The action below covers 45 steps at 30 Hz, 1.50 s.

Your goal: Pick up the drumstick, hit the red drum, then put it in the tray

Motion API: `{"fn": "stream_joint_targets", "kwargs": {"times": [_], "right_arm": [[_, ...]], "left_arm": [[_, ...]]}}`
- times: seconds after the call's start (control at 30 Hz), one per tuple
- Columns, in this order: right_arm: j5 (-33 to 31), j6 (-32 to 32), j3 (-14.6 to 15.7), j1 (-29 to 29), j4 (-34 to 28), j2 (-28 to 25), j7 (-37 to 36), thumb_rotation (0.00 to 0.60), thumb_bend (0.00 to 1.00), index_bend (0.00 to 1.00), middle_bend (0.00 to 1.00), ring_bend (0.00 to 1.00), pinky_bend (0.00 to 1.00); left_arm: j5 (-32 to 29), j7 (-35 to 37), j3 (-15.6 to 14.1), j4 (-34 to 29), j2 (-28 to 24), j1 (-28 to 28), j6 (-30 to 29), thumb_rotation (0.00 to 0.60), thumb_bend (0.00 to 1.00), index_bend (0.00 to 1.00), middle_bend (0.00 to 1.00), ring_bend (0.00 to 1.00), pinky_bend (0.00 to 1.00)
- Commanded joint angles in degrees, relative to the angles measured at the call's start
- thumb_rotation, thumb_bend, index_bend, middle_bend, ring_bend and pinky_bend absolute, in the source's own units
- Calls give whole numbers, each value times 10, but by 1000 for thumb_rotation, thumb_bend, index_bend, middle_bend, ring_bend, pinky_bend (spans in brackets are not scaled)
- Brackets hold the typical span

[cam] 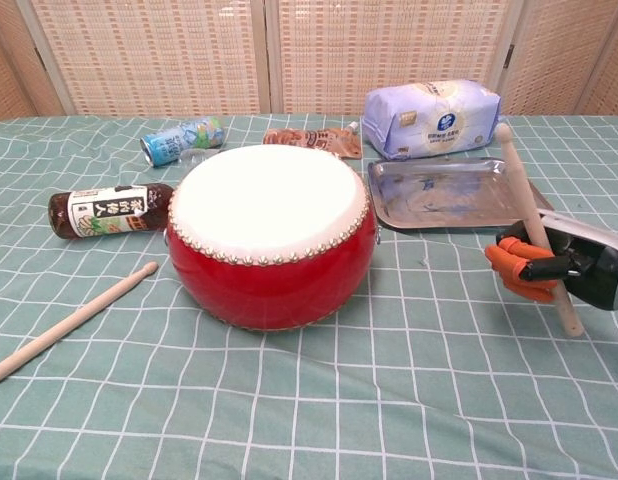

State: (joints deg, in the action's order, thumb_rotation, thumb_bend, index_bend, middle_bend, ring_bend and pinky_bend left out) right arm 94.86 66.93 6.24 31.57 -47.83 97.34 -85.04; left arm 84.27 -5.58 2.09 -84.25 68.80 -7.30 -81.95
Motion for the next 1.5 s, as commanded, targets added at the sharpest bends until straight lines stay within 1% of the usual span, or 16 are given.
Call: {"fn": "stream_joint_targets", "kwargs": {"times": [0.03,0.13,0.23,0.3,0.4,0.5,0.57,0.6,0.7,0.77,0.9,0.97,1.17,1.33,1.43,1.5], "right_arm": [[-25,-37,-30,28,-153,-106,184,600,632,1000,959,993,938],[-55,-84,-49,49,-250,-175,304,600,650,1000,960,998,944],[-98,-131,-73,71,-321,-233,420,600,650,1000,960,998,944],[-133,-164,-90,87,-356,-264,498,600,650,1000,960,998,944],[-187,-201,-112,110,-388,-292,604,600,650,1000,960,996,944],[-246,-232,-130,136,-403,-303,698,600,651,1000,960,991,944],[-277,-244,-135,154,-402,-303,759,600,650,1000,960,988,945],[-296,-249,-136,166,-399,-300,804,600,650,1000,960,986,945],[-350,-255,-141,197,-395,-284,898,600,651,1000,960,983,944],[-382,-255,-144,217,-391,-268,948,600,651,1000,960,981,944],[-420,-251,-146,245,-377,-234,1011,600,650,1000,960,980,944],[-431,-255,-143,256,-369,-221,1031,600,650,1000,960,980,944],[-449,-245,-122,287,-336,-179,1122,600,650,1000,960,978,944],[-447,-225,-103,309,-316,-150,1204,600,650,1000,960,977,944],[-448,-220,-100,312,-313,-145,1217,600,650,1000,960,977,944],[-450,-208,-91,317,-307,-135,1254,600,651,1000,961,977,944]], "left_arm": [[1,1,0,1,1,0,0,600,263,57,63,17,56],[4,3,0,2,1,-1,-1,600,264,58,63,17,56],[6,4,0,3,1,-2,-2,600,263,58,63,17,56],[9,4,1,3,0,-3,-4,600,263,58,63,17,56],[12,4,3,0,-2,-5,-7,600,264,58,63,17,56],[15,4,3,-2,-3,-5,-10,600,264,58,63,17,56],[16,5,3,-2,-4,-5,-11,600,263,58,63,17,57],[17,5,3,-3,-5,-4,-13,600,263,58,63,17,57],[18,6,3,-3,-6,-4,-16,600,262,58,63,17,57],[19,8,4,-4,-6,-3,-18,600,262,58,63,18,57],[20,11,4,-5,-6,-2,-22,600,262,58,63,17,56],[19,14,5,-6,-7,-1,-24,600,262,58,63,17,57],[19,20,6,-5,-8,1,-28,600,263,58,63,17,57],[20,24,5,-4,-8,2,-29,600,263,58,63,17,57],[20,25,5,-3,-8,2,-30,600,263,58,63,17,56],[20,27,5,-2,-7,3,-30,600,263,58,63,17,57]]}}
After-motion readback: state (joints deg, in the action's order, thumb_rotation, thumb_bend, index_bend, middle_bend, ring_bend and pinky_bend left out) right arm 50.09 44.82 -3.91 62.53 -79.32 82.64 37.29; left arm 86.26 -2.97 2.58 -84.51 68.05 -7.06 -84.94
